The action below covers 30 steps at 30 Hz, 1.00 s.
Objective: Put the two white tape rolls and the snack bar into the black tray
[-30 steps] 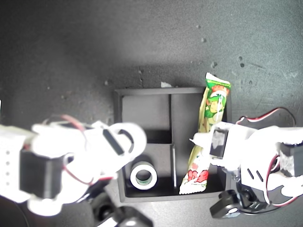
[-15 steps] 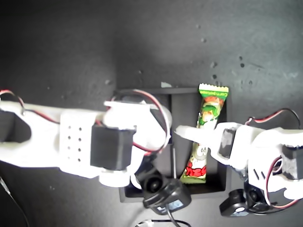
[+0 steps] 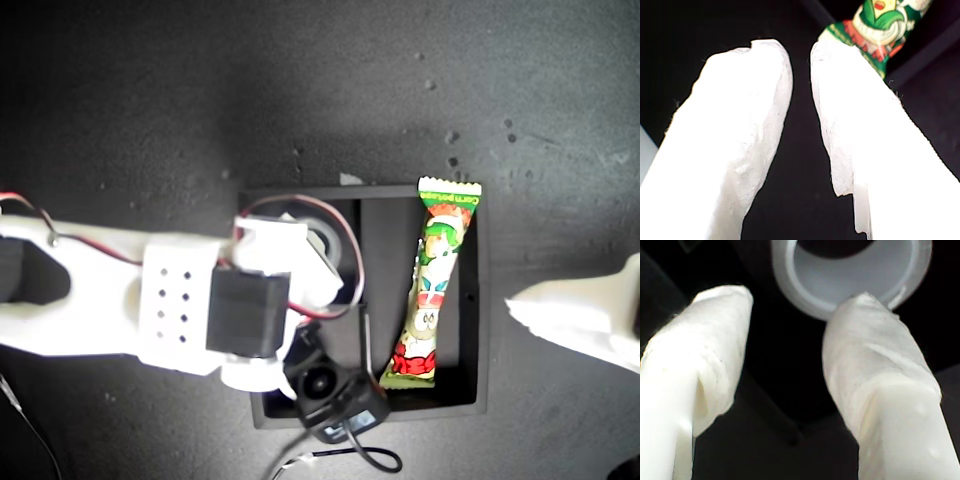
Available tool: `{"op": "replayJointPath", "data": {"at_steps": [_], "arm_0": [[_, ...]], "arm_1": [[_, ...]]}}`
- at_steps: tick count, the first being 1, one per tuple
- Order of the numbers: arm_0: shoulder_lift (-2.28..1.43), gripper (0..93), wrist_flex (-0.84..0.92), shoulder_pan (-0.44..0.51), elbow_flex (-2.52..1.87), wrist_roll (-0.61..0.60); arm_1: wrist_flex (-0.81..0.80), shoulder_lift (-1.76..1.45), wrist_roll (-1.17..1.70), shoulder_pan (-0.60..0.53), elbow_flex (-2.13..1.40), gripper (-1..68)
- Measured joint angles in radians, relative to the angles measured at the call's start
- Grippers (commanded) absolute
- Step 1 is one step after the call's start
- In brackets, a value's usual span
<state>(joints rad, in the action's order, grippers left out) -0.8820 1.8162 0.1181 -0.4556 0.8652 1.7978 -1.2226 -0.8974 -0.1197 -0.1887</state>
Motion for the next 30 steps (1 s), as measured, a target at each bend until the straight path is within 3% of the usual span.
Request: {"op": "replayJointPath", "data": {"at_steps": [5,9,12,23,30], "arm_0": [[-0.202,0.1,0.000,-0.058,-0.110,-0.005],[-0.489,0.1,0.000,-0.124,-0.291,0.043],[-0.749,0.1,-0.020,-0.144,-0.502,0.075],[-1.640,0.1,-0.480,-0.095,-1.651,0.215],[-1.789,0.1,-0.742,-0.009,-2.138,0.296]], "arm_1": [[0.000,-0.221,-0.288,0.051,-0.230,-0.6],[-0.011,-0.476,-0.537,0.077,-0.557,-0.6],[-0.132,-0.739,-0.632,0.067,-0.865,-0.7],[-0.643,-1.580,-0.459,0.084,-2.207,-0.7],[-0.772,-1.930,-0.380,0.097,-2.730,-0.7]]}}
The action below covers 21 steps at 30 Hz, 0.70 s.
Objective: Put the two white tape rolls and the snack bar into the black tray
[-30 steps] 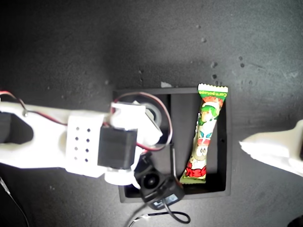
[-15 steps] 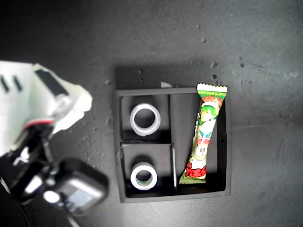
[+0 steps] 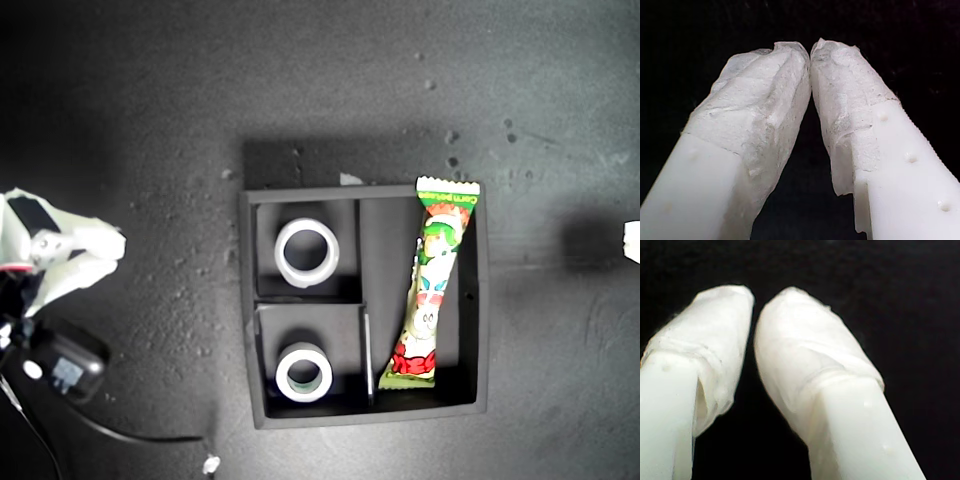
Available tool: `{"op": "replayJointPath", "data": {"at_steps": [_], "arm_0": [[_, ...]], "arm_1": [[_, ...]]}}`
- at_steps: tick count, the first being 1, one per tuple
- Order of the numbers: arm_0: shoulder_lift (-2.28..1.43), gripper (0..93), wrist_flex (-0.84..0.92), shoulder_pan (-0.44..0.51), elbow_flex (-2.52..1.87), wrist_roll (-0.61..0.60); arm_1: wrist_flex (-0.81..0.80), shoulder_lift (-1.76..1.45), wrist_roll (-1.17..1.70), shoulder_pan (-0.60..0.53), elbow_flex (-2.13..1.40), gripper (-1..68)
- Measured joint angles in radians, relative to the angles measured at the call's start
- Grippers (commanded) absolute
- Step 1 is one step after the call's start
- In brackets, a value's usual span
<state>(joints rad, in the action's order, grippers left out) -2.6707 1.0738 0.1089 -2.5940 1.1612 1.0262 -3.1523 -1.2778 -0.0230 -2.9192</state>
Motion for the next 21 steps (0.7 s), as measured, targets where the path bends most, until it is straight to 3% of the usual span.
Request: {"op": "replayJointPath", "data": {"at_steps": [4,10,16,21], "arm_0": [[0.031,0.1,-0.075,0.049,-0.112,0.041],[-0.164,0.1,-0.091,0.041,-0.295,0.066],[-0.600,0.1,0.054,0.049,-0.457,0.086],[-0.666,0.1,0.104,0.061,-0.486,0.100]], "arm_1": [[0.008,-0.164,-0.003,-0.005,-0.166,-0.7],[0.074,-0.189,0.009,-0.003,-0.193,-0.7],[0.132,-0.189,-0.029,-0.005,-0.193,-0.6],[0.213,-0.189,-0.037,-0.003,-0.193,-0.1]]}}
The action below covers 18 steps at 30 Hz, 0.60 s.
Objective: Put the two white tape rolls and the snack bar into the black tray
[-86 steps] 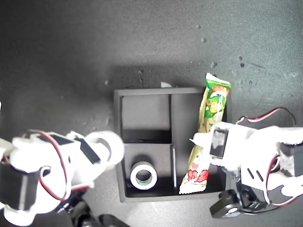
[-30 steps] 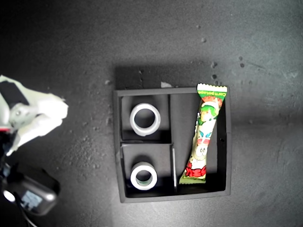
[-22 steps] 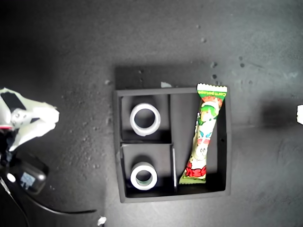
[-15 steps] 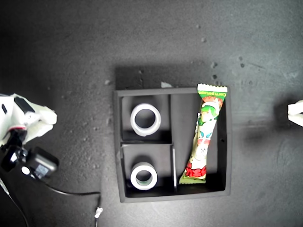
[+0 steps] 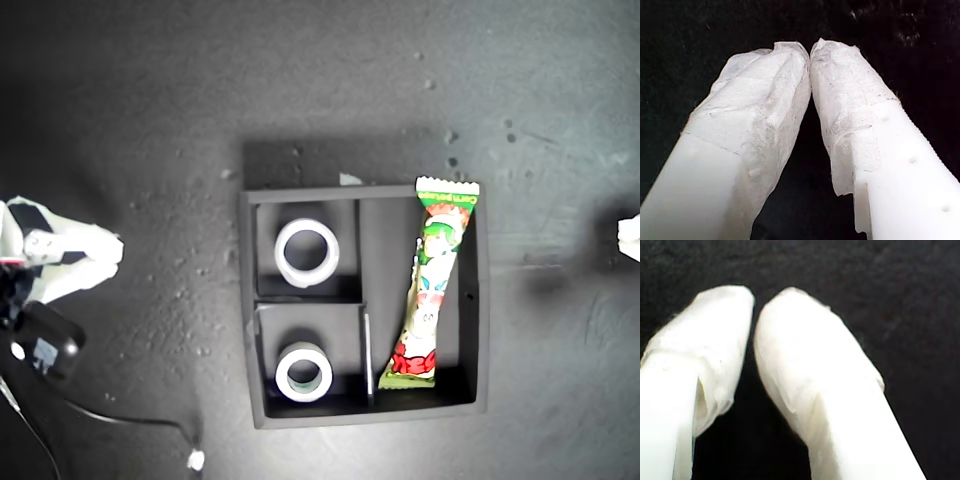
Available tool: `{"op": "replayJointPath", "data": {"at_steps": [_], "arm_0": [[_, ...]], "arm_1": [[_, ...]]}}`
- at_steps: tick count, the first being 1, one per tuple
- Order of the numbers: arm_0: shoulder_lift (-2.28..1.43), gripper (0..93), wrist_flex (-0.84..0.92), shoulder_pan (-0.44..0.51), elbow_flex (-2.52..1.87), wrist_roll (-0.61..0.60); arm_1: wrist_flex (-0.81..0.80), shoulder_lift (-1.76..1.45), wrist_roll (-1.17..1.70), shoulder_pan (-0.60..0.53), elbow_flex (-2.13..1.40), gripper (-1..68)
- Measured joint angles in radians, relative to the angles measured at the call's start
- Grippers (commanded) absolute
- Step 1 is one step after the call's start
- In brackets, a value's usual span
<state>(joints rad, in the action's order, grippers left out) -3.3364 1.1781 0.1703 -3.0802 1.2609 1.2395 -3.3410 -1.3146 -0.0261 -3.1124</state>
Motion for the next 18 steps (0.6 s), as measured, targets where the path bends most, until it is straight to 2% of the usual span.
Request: {"op": "replayJointPath", "data": {"at_steps": [4,8,11,18], "arm_0": [[0.000,0.2,0.005,0.000,0.000,-0.009],[0.000,0.2,0.052,-0.011,0.000,-0.103],[0.000,0.2,0.127,-0.028,0.000,-0.083],[0.000,0.2,0.173,-0.028,0.000,-0.003]], "arm_1": [[0.017,-0.005,0.002,0.035,0.000,-0.1],[0.041,-0.005,0.002,0.084,0.000,-0.1],[0.083,-0.005,0.002,0.138,0.000,-0.1],[0.094,-0.008,0.002,0.138,0.000,-0.1]]}}
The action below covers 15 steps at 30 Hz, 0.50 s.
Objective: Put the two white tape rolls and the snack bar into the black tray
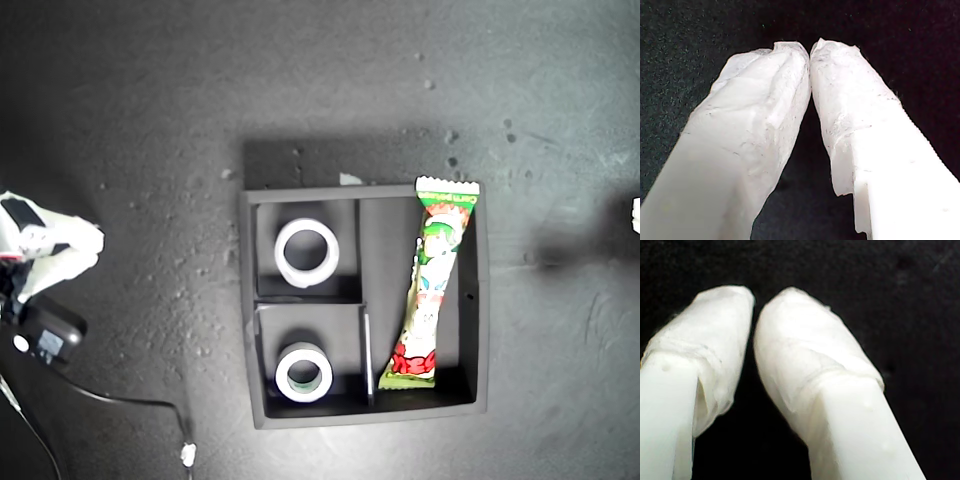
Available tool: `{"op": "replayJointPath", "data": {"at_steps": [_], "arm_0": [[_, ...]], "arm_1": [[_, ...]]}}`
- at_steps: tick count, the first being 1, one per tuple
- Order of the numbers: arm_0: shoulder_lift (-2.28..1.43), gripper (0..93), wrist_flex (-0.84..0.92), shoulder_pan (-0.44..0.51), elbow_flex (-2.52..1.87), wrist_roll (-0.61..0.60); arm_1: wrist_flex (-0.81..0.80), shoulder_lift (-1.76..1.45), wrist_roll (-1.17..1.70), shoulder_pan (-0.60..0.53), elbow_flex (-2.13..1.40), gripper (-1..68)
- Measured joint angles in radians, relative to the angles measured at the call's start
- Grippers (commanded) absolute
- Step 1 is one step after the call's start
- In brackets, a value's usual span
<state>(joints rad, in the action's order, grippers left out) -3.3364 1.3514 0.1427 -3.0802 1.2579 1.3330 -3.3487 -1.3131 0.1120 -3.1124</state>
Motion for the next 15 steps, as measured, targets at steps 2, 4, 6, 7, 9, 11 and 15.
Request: {"op": "replayJointPath", "data": {"at_steps": [2,4,6,7,9,11,15], "arm_0": [[0.000,0.2,0.000,0.000,0.000,0.005],[0.000,0.2,0.000,0.000,0.000,0.006],[0.000,0.2,0.000,0.000,0.000,0.008],[0.000,0.2,0.000,0.000,0.000,0.008],[0.000,0.2,0.000,0.000,0.000,0.008],[0.000,0.2,0.000,0.000,0.000,0.008],[0.000,0.2,0.000,0.000,0.000,0.008]], "arm_1": [[0.000,0.000,0.000,-0.003,0.000,-0.1],[0.000,0.000,0.000,-0.011,0.000,-0.1],[0.000,0.000,0.000,-0.015,0.000,-0.1],[0.000,0.000,0.000,-0.015,0.000,-0.1],[0.000,0.000,0.000,-0.015,0.000,-0.1],[0.000,0.000,0.000,-0.015,0.000,-0.1],[0.000,0.000,0.000,-0.015,0.000,-0.1]]}}
